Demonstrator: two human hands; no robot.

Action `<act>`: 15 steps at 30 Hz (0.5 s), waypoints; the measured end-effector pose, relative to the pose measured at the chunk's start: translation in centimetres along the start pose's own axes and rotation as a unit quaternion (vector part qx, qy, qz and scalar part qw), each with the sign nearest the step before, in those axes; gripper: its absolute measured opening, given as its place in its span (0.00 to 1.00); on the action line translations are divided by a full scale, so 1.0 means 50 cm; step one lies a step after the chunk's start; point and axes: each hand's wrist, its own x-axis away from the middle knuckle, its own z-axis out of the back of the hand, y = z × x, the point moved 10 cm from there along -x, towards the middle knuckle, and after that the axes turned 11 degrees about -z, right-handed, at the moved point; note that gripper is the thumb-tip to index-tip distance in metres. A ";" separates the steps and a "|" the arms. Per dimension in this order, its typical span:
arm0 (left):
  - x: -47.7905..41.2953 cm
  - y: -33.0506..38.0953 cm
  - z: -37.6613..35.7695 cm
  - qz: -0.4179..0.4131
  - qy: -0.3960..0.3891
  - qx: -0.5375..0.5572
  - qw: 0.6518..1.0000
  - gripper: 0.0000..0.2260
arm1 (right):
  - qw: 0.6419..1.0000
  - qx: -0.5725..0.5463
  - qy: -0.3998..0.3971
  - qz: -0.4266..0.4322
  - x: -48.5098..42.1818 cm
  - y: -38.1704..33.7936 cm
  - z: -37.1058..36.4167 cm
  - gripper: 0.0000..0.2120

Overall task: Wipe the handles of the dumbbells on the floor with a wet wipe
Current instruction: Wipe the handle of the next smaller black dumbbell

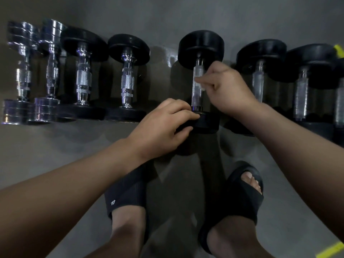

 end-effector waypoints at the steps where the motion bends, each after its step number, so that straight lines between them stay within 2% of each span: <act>1: -0.002 0.001 -0.001 0.000 -0.002 0.001 1.000 0.13 | 1.000 0.016 -0.003 0.004 -0.008 0.001 0.003 0.10; 6: -0.008 0.010 -0.010 -0.010 -0.016 0.008 1.000 0.12 | 0.996 0.010 0.071 -0.045 -0.042 0.028 0.018 0.10; 12: -0.010 0.022 -0.013 -0.019 -0.020 0.004 1.000 0.13 | 0.999 -0.014 0.032 -0.011 0.006 0.025 0.009 0.10; 15: -0.013 0.025 -0.014 -0.018 -0.034 0.004 0.999 0.15 | 0.998 -0.013 0.059 -0.031 -0.019 0.034 0.019 0.10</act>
